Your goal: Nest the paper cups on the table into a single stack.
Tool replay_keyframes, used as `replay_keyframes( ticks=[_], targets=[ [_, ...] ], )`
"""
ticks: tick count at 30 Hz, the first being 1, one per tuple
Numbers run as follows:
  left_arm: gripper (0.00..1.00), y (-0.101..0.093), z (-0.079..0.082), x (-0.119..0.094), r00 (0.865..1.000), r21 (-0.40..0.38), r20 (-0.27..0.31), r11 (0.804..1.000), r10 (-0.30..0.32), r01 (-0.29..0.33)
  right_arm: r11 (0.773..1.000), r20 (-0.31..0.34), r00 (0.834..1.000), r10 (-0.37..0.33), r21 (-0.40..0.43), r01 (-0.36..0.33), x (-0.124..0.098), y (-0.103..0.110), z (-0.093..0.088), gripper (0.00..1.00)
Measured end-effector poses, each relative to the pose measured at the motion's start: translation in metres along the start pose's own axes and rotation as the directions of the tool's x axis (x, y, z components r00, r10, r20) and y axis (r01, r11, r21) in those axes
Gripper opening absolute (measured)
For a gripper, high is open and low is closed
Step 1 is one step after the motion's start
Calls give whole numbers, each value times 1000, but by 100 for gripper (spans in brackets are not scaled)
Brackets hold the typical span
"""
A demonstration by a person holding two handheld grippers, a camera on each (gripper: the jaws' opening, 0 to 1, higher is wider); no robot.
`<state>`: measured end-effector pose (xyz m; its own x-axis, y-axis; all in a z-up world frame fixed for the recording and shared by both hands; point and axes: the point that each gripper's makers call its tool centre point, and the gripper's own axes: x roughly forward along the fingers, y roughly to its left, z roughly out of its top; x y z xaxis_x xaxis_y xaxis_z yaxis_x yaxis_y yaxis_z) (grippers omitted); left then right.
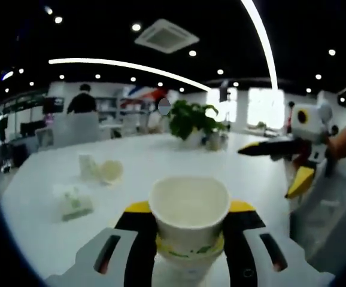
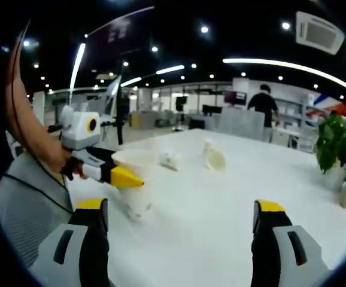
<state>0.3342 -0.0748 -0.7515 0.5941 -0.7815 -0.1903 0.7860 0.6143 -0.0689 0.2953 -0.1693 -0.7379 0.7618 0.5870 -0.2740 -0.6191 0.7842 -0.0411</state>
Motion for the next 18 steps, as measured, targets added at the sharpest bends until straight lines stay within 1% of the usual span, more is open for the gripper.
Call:
replay_keyframes(
  ticks=[2,3,4,6,8,9,11,12,15,18],
  targets=[
    [48,1,0,0,1000,10,-8,1000,4,-4,1000,-1,1000,0,-1,0,0,0,0,99],
    [50,3,-3,1,1000,4,-27,1000,10,-9,1000,0,1000,0,0,0,0,0,0,99],
    [51,2,-4,2,999,-7,-38,1000,1,-2,1000,0,1000,0,0,0,0,0,0,99],
    [57,1,-3,1,999,-6,-32,1000,-3,3,1000,-2,1000,0,2,0,0,-1,-1,99],
    [61,3,-1,1,999,-15,-33,1000,-8,7,1000,-2,1000,-1,0,1,0,0,-1,99],
    [65,5,1,1,999,-30,-33,1000,-5,4,1000,-1,1000,-1,0,1,0,0,-1,99],
    [72,6,7,0,1000,-34,-22,999,-2,1,1000,0,1000,-2,2,2,0,-1,0,99],
    [75,7,10,-1,1000,-36,-17,999,0,0,1000,-1,1000,-2,1,2,0,-1,0,99],
    [78,11,27,-8,1000,-35,4,999,-1,1,1000,2,1000,-1,-1,1,0,0,1,99],
    [80,19,39,-19,1000,-50,19,999,8,-7,1000,3,1000,1,0,-1,0,1,1,99]
  ],
)
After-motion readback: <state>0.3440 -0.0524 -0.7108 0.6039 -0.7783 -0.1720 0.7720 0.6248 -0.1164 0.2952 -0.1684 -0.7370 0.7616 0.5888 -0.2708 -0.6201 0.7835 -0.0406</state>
